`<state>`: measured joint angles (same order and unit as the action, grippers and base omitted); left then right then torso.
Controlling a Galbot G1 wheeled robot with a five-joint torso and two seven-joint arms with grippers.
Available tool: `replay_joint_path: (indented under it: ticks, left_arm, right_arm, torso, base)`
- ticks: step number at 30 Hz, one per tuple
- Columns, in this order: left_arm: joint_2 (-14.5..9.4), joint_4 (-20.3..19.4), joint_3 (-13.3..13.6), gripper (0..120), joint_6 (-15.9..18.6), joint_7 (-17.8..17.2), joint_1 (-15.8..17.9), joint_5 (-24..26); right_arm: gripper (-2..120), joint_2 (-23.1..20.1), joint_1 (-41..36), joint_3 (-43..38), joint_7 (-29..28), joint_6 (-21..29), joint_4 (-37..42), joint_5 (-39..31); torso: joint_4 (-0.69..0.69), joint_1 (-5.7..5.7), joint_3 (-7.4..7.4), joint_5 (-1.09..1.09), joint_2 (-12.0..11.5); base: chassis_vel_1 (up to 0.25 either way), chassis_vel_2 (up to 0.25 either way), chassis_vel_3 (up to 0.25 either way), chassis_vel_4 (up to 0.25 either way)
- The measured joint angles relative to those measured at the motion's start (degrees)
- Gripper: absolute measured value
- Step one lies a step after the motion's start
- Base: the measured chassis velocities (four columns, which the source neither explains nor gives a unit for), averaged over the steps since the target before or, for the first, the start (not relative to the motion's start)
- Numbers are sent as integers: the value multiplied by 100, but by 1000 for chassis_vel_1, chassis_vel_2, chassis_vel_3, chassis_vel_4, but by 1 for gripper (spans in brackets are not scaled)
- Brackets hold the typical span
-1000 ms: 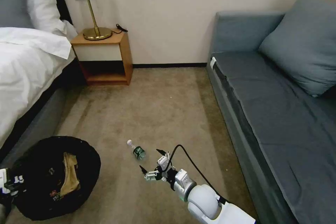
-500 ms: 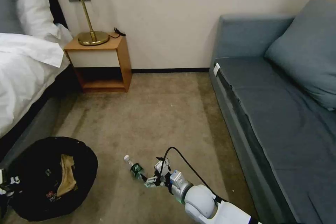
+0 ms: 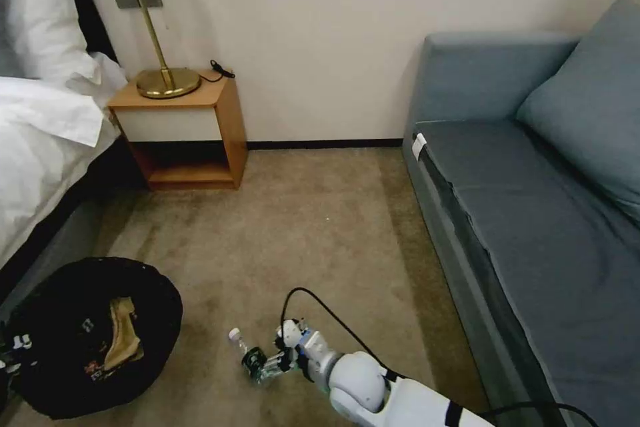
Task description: Pick up the trash bin, then pick up the garbage on the floor and place it into the trash bin.
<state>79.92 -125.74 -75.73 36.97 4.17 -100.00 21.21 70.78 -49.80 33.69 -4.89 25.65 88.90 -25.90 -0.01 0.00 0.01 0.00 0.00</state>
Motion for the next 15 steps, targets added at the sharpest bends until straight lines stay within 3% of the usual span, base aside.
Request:
replay_joint_path:
  ticks: [8, 15]
  left_arm:
    - [33, -10, -63, 3, -10, 1, -14, 2]
    - [68, -9, -106, 3, -24, 5, 1, 10]
  right_arm:
    - [100, 228, 710, 729, 105, 376, -448, -435]
    - [100, 862, 1141, 1070, 70, 644, -1206, -563]
  torso:
    - [1, 0, -1, 0, 0]
    - [2, 0, -1, -1, 0]
  base:
    - [0, 0, 0, 0]
    - [0, 0, 0, 0]
